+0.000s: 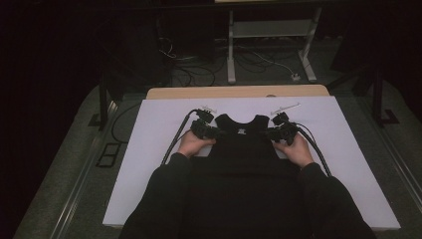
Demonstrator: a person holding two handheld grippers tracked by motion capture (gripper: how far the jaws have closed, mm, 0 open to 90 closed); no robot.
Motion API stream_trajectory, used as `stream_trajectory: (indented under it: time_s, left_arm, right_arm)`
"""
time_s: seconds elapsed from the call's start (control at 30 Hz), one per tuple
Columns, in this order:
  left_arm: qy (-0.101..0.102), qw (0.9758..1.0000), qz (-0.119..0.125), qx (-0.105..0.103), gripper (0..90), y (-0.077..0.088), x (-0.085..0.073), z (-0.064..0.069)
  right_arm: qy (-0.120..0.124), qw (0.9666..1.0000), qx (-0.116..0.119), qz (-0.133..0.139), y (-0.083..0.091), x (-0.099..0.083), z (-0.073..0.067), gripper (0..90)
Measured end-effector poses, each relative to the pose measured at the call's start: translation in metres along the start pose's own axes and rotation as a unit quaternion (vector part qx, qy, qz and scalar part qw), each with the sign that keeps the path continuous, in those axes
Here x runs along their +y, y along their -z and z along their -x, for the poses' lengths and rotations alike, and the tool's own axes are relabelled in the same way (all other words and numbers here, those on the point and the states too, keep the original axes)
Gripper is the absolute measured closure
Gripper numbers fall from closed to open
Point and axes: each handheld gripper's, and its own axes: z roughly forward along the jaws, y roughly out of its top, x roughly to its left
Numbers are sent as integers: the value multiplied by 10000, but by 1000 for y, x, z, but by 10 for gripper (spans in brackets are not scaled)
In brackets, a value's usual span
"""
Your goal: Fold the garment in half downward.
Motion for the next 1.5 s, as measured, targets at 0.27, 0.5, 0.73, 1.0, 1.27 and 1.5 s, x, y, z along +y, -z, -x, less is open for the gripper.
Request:
stream_trajectory:
  time_s: [0.27,0.5,0.73,1.0,1.27,1.5]
  left_arm:
    - [118,9999,-21,31,769,-1,-2,3]
    - [21,9999,-111,56,825,1,-2,4]
    - [167,9994,300,-65,841,13,-7,9]
    - [293,9979,583,-52,841,22,-11,12]
    - [237,9975,662,-97,841,33,-8,19]
    - [161,9972,714,-137,841,40,-6,24]
  right_arm:
    - [-487,9987,131,-27,0,-3,-5,820]
    - [-659,9971,392,18,4,-8,-5,848]
    - [-614,9968,484,160,17,-7,-8,850]
    - [-629,9955,580,407,27,-9,-7,849]
    - [-702,9935,694,564,38,-8,-6,850]
    - [-720,9915,835,694,49,-7,-7,850]
